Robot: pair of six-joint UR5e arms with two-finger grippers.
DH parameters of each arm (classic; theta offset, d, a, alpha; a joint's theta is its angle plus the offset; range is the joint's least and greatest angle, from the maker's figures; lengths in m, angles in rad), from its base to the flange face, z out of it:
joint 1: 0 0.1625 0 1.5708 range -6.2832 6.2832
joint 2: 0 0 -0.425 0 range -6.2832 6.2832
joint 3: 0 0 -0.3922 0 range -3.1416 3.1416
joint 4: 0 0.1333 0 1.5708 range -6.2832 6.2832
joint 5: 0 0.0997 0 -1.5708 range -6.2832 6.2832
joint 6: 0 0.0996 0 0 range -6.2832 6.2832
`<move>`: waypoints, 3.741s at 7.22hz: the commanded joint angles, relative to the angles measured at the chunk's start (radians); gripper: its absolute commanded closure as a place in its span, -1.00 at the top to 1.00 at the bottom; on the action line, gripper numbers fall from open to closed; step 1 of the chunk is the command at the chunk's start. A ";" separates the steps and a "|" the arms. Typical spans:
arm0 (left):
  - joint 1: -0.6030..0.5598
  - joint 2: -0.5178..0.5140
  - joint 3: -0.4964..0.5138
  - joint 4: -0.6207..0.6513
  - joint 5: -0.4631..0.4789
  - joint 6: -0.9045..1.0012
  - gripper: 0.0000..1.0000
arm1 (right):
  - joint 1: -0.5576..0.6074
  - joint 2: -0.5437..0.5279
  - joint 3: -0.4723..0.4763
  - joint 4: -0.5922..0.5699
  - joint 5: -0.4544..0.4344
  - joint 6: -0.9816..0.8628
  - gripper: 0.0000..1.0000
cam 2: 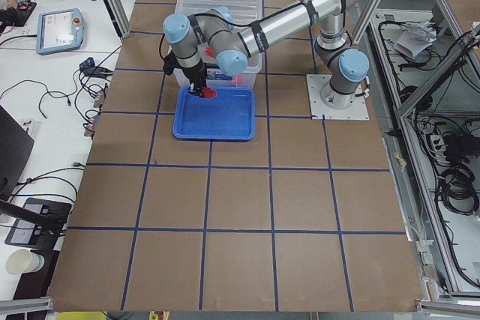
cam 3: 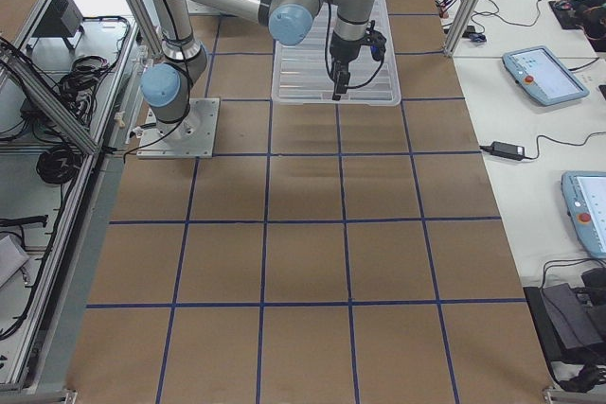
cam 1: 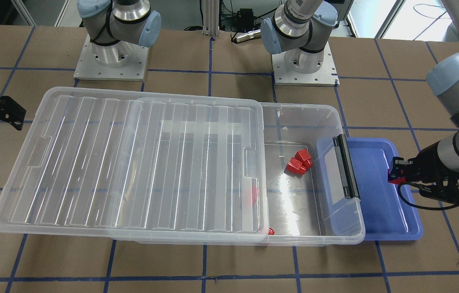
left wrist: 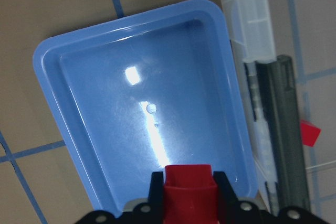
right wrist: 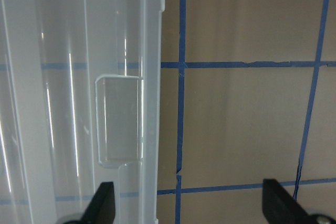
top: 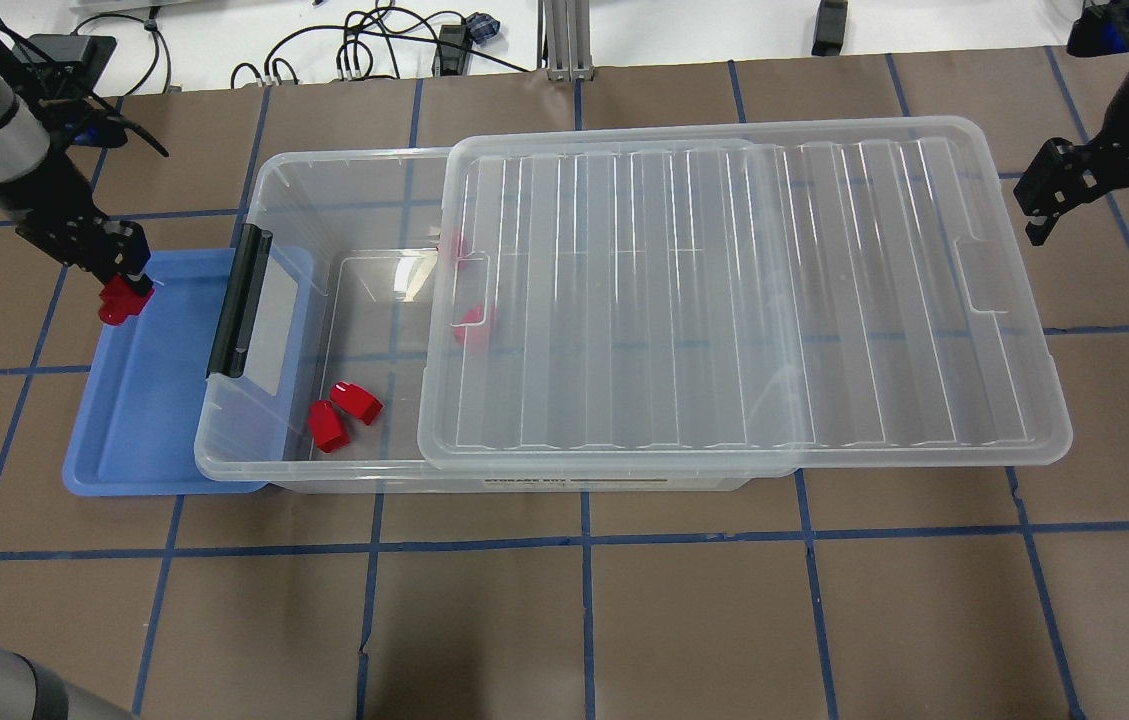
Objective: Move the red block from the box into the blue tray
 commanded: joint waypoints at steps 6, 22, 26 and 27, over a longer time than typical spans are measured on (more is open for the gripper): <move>-0.029 0.024 -0.054 0.144 0.004 -0.040 1.00 | -0.002 0.014 0.002 -0.018 0.000 0.000 1.00; -0.427 0.270 0.201 -0.381 0.000 -0.669 1.00 | -0.065 0.070 0.111 -0.110 0.086 0.036 1.00; -0.427 0.276 0.202 -0.381 0.000 -0.669 1.00 | 0.063 0.069 0.111 -0.089 0.100 0.183 1.00; -0.429 0.278 0.204 -0.381 0.000 -0.669 1.00 | 0.089 0.069 0.111 -0.089 0.107 0.204 1.00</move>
